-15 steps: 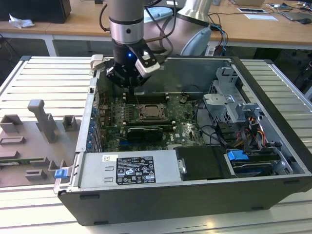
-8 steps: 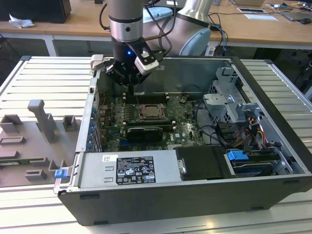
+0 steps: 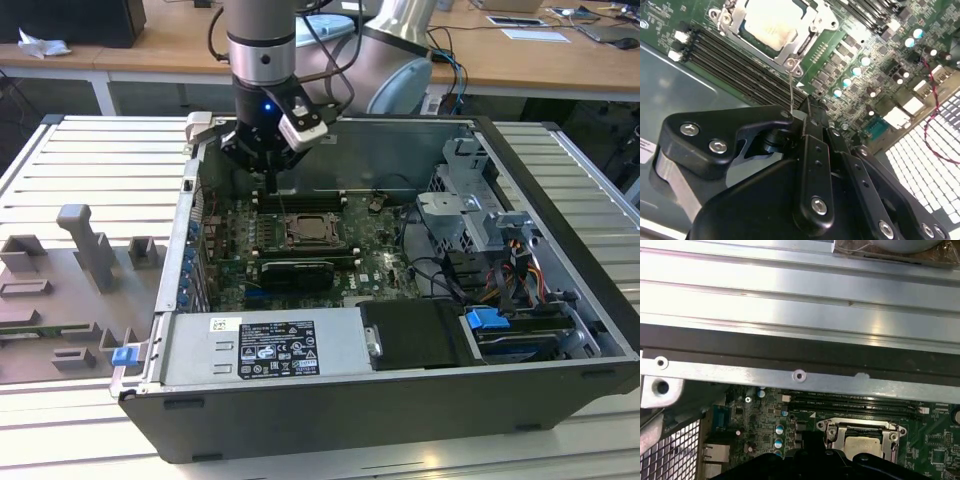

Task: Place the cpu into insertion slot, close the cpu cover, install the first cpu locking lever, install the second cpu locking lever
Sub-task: 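Install the first cpu locking lever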

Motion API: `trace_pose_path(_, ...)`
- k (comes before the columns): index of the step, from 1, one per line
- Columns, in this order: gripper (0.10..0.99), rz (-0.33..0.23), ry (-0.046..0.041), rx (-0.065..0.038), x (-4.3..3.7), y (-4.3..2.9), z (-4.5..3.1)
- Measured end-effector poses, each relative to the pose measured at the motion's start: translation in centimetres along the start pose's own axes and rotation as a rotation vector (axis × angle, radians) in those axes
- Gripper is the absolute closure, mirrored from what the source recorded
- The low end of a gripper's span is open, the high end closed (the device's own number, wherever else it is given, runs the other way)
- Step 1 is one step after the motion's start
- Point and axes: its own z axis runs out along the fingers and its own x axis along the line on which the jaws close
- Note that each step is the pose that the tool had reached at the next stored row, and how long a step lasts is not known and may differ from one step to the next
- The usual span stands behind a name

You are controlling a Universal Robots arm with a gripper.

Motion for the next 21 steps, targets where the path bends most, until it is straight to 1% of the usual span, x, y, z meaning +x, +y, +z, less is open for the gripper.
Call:
trace_pose_path(7,0.980,0.000,0.0000,0.000,-0.57,-0.05,0.29)
trace_pose_path(12,0.980,0.000,-0.0001,0.000,-1.31,-0.12,0.54)
trace_pose_path(17,0.980,0.000,-0.0001,0.000,-1.64,-0.15,0.72)
trace_pose_path(20,0.980,0.000,0.0002,0.000,-2.08,-0.19,0.90)
trace_pose_path(21,0.980,0.000,0.0002,0.000,-2.39,-0.22,1.00)
